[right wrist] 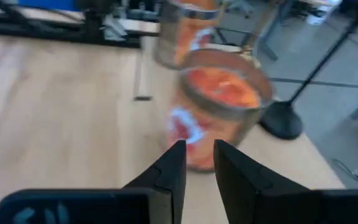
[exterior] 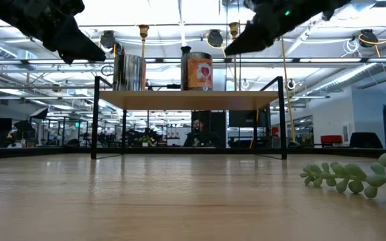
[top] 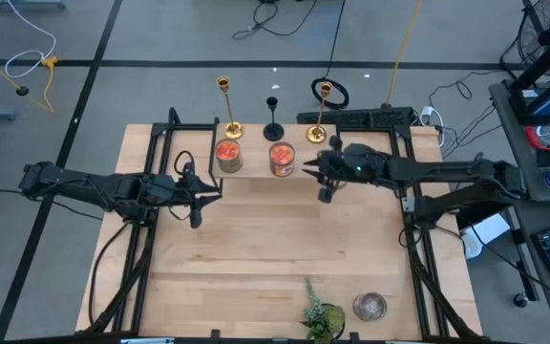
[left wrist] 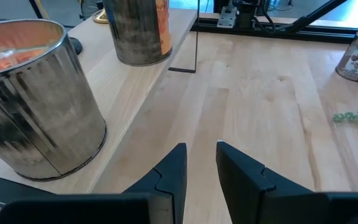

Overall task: Pick & Place candle stick holders
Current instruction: Put the brown scented candle on the shelf aligned with the other orange scented candles

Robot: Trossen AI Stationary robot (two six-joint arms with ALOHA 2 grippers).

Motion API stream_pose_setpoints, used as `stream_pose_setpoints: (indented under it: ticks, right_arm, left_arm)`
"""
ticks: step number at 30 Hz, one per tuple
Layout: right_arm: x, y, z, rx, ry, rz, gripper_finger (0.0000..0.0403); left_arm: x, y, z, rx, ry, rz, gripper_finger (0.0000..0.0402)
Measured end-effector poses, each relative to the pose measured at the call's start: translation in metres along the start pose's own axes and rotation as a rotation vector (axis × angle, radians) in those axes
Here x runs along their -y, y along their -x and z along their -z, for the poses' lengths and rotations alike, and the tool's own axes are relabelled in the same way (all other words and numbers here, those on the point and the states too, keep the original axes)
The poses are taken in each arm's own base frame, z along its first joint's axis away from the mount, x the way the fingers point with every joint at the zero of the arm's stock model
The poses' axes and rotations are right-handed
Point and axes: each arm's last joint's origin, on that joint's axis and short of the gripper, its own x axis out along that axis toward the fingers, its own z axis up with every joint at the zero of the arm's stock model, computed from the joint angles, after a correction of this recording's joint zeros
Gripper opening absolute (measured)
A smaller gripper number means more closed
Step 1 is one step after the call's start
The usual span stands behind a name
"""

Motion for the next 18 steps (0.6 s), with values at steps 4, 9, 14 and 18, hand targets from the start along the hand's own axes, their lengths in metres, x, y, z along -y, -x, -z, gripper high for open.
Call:
stream_pose_setpoints:
  ticks: [4,9,14,18]
  right_arm:
    - [-0.018,0.019,-0.011,0.059,0.017,-0.07,0.0077]
    - [-0.048,0.03,-0.014,0.073,0.009,-0.186,0.0077]
    - [-0.077,0.038,-0.014,0.073,0.057,-0.3,0.0077]
    - [-0.1,0.05,-0.013,0.085,0.12,-0.418,0.0077]
  left_arm:
    - [0.0,0.0,0.0,-0.001,0.007,0.013,0.0093]
    - [0.001,0.0,0.0,-0.001,0.035,0.016,0.0093]
    - [0.001,0.0,0.0,0.0,0.052,0.016,0.0093]
    - [0.001,0.0,0.0,0.0,0.059,0.016,0.0093]
